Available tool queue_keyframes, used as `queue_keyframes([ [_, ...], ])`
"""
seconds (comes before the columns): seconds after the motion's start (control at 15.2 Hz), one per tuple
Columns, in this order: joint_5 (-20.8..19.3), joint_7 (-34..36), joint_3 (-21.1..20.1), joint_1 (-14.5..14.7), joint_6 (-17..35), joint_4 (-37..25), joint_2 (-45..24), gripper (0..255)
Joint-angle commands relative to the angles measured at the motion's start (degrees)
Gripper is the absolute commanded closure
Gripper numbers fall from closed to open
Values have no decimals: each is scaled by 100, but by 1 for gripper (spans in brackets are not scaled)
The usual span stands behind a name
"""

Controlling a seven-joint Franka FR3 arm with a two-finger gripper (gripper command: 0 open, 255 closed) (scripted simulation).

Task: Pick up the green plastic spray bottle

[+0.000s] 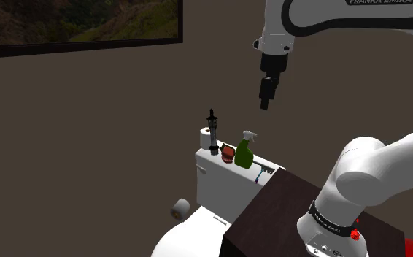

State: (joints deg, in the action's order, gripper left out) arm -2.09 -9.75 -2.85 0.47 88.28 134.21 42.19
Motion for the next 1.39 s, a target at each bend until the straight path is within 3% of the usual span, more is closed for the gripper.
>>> queue_keyframes([
  [0.0, 0, 0, 0, 0, 0, 0, 0, 0],
  [0.66, -427, -802, 849, -333, 1904, 885, -774, 0],
  [1.32, -462, -1706, 1707, -540, 3836, 926, -2444, 0],
])
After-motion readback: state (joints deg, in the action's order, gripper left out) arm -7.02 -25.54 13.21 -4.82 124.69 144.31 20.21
